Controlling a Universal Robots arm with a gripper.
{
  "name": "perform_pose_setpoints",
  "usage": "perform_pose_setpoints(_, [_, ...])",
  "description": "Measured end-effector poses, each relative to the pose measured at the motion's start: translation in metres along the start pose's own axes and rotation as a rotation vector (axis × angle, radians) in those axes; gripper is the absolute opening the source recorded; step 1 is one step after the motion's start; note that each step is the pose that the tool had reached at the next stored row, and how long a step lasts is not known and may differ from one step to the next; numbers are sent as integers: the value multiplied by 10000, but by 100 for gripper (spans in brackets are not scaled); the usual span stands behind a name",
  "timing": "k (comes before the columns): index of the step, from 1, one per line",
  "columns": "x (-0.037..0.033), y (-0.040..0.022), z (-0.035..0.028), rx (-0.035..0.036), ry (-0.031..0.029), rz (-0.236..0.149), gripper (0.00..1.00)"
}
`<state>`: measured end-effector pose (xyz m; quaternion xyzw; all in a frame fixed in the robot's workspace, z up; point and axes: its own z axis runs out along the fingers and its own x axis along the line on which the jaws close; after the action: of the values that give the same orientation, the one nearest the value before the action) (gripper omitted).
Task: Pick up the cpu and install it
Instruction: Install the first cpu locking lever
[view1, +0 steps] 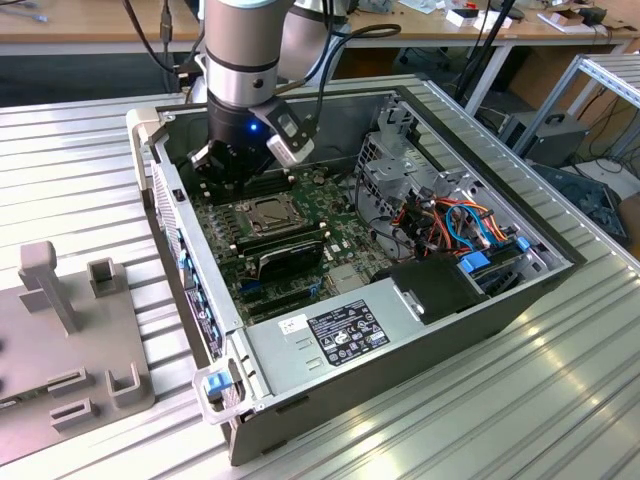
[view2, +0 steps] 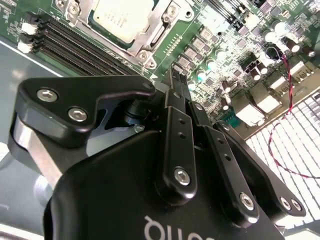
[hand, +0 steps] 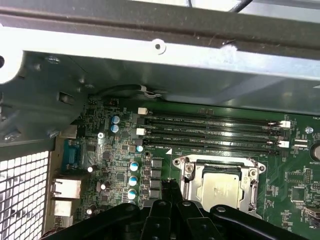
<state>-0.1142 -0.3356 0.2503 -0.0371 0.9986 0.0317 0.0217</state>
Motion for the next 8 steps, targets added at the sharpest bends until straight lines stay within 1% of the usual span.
perform_pose_setpoints(1, [-1, 2, -27, 0, -1, 0, 11])
perform_pose_setpoints(2, [-3, 4, -69, -2, -2, -1, 11])
perform_pose_setpoints(3, [-4, 6, -88, -6, -4, 0, 11])
perform_pose_setpoints(4, [-4, 4, -89, -477, -37, 19, 11])
perform_pose_setpoints(5, [-4, 3, -89, -878, -67, 36, 11])
perform_pose_setpoints(6, [-4, 3, -89, -899, -70, 37, 11])
perform_pose_setpoints(8, [6, 3, -89, -901, -71, 37, 11])
